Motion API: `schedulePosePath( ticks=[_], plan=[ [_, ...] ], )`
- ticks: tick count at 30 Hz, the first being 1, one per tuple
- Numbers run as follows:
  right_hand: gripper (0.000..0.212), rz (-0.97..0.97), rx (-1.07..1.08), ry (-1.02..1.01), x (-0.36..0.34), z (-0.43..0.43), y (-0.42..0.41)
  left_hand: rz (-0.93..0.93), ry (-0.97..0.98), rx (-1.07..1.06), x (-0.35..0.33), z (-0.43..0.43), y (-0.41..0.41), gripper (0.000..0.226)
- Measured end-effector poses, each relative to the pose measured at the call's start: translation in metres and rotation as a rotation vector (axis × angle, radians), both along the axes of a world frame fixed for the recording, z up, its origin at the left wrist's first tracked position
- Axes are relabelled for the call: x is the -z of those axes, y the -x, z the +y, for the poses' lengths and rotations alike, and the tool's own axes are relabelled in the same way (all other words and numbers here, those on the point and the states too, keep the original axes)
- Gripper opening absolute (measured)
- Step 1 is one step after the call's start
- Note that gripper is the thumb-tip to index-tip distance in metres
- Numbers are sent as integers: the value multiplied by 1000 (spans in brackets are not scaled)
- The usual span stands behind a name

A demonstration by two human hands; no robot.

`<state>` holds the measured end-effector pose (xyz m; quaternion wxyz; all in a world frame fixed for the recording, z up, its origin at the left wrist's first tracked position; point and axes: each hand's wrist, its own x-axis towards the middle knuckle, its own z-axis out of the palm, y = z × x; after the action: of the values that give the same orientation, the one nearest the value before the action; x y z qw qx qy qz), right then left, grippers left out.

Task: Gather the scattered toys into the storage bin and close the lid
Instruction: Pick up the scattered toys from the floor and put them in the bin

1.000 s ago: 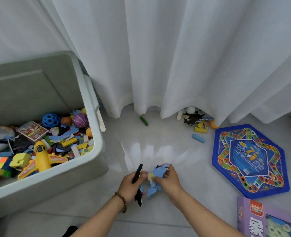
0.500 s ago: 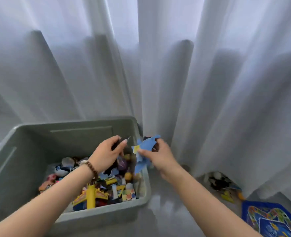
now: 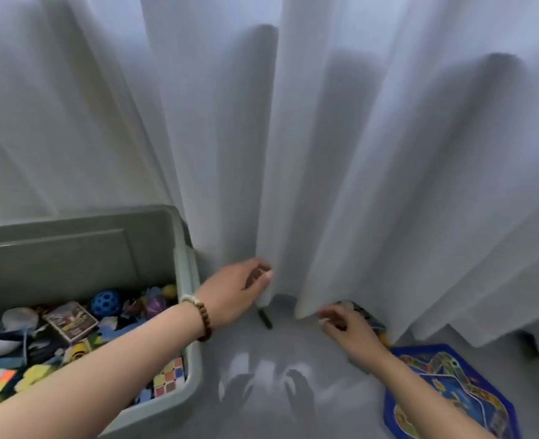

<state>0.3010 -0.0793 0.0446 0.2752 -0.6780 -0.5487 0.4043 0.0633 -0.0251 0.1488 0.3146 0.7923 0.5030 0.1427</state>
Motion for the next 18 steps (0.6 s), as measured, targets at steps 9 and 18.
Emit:
schedulePosePath(
  ticks=[9, 18],
  plan=[
    [39, -76, 108, 125, 93, 14, -108, 243, 374, 293, 136, 29, -114, 54],
    [37, -97, 163, 127, 131, 58, -157, 262, 327, 346, 213, 69, -192, 54]
  ],
)
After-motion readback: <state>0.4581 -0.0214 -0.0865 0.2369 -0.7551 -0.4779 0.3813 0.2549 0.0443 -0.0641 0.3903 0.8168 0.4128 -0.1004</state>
